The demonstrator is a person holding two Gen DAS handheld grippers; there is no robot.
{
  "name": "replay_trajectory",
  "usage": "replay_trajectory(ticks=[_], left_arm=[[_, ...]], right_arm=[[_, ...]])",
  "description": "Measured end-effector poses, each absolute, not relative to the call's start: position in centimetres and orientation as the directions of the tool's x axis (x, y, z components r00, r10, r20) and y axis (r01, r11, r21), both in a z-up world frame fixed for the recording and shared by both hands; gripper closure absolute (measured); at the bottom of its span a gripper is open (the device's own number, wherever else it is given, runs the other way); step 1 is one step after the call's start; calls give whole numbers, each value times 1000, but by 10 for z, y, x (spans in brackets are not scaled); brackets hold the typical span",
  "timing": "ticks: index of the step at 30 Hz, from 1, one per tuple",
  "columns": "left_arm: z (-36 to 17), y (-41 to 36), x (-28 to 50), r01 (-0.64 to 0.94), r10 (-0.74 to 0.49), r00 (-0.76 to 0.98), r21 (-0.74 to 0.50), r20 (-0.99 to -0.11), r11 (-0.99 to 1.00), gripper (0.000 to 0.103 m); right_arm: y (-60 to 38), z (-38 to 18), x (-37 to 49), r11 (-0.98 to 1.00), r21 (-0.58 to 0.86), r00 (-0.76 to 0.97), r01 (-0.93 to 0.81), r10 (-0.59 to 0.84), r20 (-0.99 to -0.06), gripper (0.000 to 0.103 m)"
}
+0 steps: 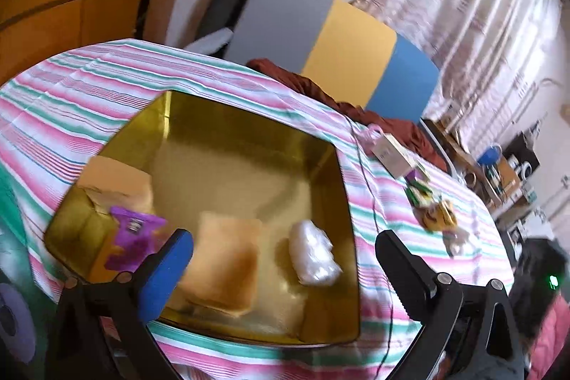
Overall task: Organize objects
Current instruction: 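Move both tools back toward the pile of items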
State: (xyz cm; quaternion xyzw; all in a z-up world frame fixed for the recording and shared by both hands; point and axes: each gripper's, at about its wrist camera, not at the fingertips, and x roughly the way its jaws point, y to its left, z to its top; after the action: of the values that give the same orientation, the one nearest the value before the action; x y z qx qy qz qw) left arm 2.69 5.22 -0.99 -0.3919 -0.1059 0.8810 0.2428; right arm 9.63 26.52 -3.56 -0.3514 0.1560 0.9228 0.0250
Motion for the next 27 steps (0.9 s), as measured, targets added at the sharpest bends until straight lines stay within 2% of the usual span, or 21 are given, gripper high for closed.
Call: replay_trajectory(ticks=[9,13,17,21,24,27], left_arm=[[-8,92,59,-502,582,-551,-319,-598,-803,0],[-5,108,77,-579,630,-529,-301,-568,-758,0],[-11,127,91,-617,647,-486,-294,-587,-730,0],[-17,143,101,-627,655,-461,-302,-599,-718,0],[-22,155,106,-620,667,-432,-337,-607,-709,0],[-27,166,109,-614,671,-405,-359,-622,-703,0]], right_arm=[[351,-58,130,-882,219,-698,-418,157,-699,53],[396,-67,140,-844,207,-661,-495,211,-720,53],[434,-75,149,-816,170,-623,-552,268,-735,53],[474,-74,155,-758,143,-597,-636,367,-713,52],[504,-74,151,-733,174,-599,-658,369,-711,46],[525,-76,139,-726,198,-602,-659,350,-718,45]])
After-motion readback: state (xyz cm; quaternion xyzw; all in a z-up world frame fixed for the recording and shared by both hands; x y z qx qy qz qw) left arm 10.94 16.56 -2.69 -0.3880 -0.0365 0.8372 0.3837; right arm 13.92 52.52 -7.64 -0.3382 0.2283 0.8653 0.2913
